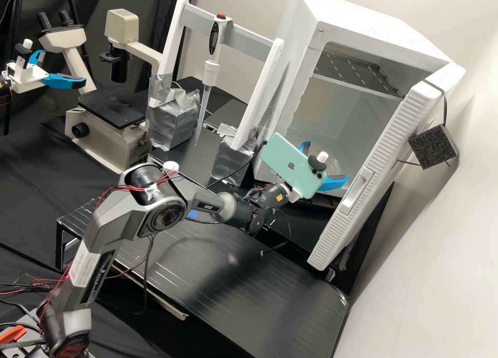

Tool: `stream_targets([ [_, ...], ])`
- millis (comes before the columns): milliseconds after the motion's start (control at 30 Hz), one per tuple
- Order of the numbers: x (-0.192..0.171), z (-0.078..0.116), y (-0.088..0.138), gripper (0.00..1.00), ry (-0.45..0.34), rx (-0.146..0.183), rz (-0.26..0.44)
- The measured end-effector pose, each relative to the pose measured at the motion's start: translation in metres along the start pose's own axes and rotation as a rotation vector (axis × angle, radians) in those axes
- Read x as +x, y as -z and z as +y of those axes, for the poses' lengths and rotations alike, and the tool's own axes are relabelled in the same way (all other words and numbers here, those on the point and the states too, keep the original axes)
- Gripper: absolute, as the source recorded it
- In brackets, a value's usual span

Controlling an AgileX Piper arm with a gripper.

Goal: Move the petri dish to the incubator

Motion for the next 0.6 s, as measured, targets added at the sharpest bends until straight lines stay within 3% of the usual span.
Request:
stream_targets([
  [133, 0.019, -0.006, -0.009, 0.00, 0.052, 0.019, 0.006],
  [300, 0.037, -0.017, -0.020, 0.00, 0.105, -0.022, 0.027],
  [600, 0.052, -0.039, -0.035, 0.00, 0.150, -0.041, 0.037],
])
